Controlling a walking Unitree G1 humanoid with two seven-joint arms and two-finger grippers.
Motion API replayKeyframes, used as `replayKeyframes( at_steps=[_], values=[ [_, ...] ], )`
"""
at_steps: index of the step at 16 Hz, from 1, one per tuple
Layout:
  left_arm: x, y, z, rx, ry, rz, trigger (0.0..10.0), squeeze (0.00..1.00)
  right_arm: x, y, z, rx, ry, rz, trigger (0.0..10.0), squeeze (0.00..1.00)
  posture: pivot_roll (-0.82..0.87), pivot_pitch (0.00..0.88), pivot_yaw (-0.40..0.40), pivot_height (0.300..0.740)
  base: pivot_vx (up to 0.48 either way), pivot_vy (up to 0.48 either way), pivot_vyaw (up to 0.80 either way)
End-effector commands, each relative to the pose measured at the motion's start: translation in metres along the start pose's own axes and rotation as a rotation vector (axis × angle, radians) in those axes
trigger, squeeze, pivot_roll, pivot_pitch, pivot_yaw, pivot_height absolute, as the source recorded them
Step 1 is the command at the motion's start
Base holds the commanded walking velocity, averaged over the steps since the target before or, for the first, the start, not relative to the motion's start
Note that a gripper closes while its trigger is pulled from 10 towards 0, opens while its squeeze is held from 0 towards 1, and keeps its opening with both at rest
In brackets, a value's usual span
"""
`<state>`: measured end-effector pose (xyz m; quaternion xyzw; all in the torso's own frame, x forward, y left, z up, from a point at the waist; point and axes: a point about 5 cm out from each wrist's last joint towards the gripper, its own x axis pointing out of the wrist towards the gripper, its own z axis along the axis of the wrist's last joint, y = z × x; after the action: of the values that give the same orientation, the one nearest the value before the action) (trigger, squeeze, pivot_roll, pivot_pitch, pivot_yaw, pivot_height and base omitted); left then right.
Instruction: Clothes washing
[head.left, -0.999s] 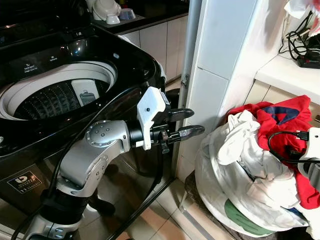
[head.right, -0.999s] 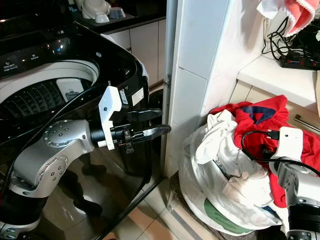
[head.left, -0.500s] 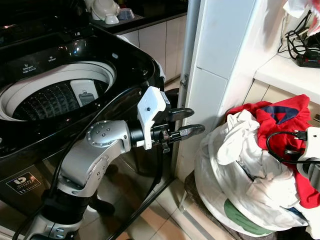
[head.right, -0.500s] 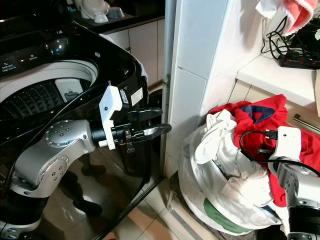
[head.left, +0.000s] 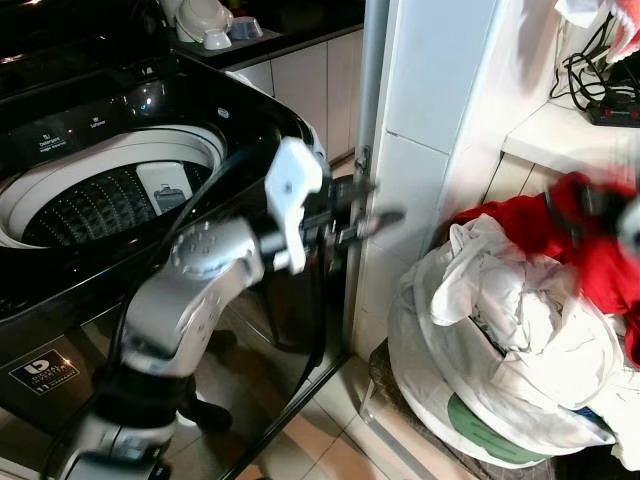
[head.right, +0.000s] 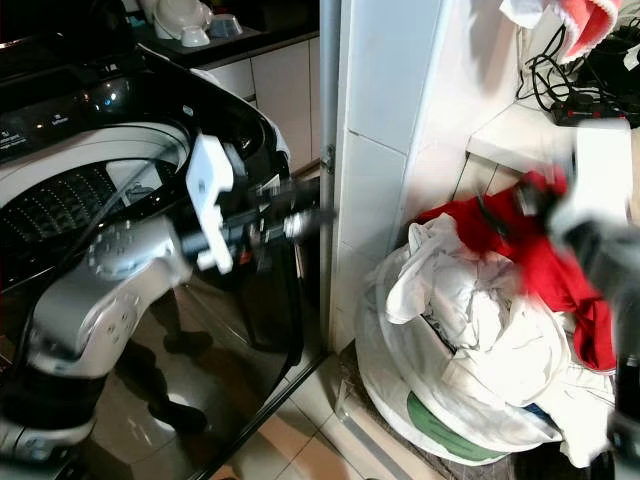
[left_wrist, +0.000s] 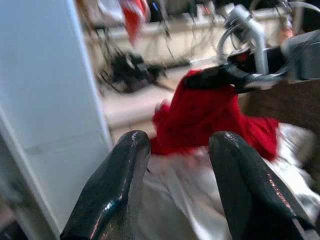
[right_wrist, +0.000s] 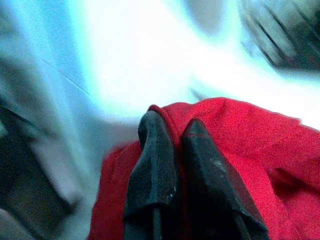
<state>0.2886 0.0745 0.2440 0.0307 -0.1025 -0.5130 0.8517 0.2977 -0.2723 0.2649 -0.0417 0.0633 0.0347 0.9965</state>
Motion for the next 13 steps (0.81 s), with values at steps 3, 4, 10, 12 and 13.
replayKeyframes(
  at_steps=[3,4,10,12,13],
  values=[
    [0.011,0.014,0.021,0.024,-0.120,0.131,10.0,0.00,-0.001,0.064,0.039,0.161,-0.179,0.388,0.0,0.00,-0.10,0.000,0.023,0.740,0.000,0.000,0.00],
    [0.015,0.016,0.027,0.000,-0.158,0.161,10.0,0.37,-0.002,0.082,0.046,0.211,-0.212,0.486,0.0,0.00,-0.10,0.000,0.023,0.740,0.000,0.000,0.00],
    [0.023,0.016,0.037,-0.040,-0.239,0.185,10.0,1.00,-0.006,0.116,0.056,0.344,-0.255,0.698,0.0,0.00,-0.09,0.000,0.002,0.740,0.000,0.000,0.00],
    [0.026,0.012,0.023,-0.057,-0.189,0.169,10.0,0.00,-0.015,0.124,0.061,0.380,-0.292,0.791,0.0,0.00,-0.09,0.000,0.004,0.740,0.000,0.000,0.00],
    [0.028,0.008,0.018,-0.069,-0.174,0.145,10.0,0.00,-0.018,0.125,0.061,0.382,-0.298,0.814,0.0,0.00,-0.09,0.000,0.004,0.740,0.000,0.000,0.00]
  ],
)
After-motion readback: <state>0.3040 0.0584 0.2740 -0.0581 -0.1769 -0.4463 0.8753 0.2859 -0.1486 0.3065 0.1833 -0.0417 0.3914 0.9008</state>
